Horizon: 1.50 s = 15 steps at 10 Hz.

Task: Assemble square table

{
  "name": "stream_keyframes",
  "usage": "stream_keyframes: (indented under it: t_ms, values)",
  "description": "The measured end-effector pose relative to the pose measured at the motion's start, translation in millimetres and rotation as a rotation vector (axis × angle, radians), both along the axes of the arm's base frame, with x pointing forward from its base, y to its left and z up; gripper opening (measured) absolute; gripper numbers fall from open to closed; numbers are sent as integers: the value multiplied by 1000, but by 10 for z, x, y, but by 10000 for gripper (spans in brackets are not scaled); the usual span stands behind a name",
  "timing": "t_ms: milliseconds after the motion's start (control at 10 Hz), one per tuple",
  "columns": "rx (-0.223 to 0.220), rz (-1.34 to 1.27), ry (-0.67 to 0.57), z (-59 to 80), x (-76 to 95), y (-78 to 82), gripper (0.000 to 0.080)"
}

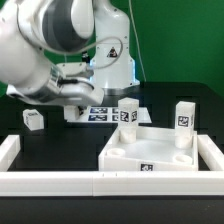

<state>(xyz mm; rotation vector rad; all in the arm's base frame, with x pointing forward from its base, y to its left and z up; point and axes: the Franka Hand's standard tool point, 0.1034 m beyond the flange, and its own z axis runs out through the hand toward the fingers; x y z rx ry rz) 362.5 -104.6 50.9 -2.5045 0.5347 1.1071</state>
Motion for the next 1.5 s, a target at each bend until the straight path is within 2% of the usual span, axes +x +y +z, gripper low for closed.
stream_keyframes:
  t_ms: [200,300,400,600,700,800,900,1000,1200,1400,1500]
  values:
    - [26,8,-35,409,158,24,287]
    - [25,-2,-38,515,168,21,287]
    - [19,0,-46,469,173,13,287]
    - [-58,-2,-183,450,287,4,287]
    - [-113,12,-272,497,433,62,287]
    - [-133,41,-344,652,675,145,287]
    - [-172,55,-435,797,924,203,287]
    - [-222,32,-492,951,1150,346,287]
    - [-299,0,-616,1145,1674,725,287]
    - [-385,-97,-736,1166,2022,1043,287]
    - [-415,-137,-802,1195,2089,1153,287]
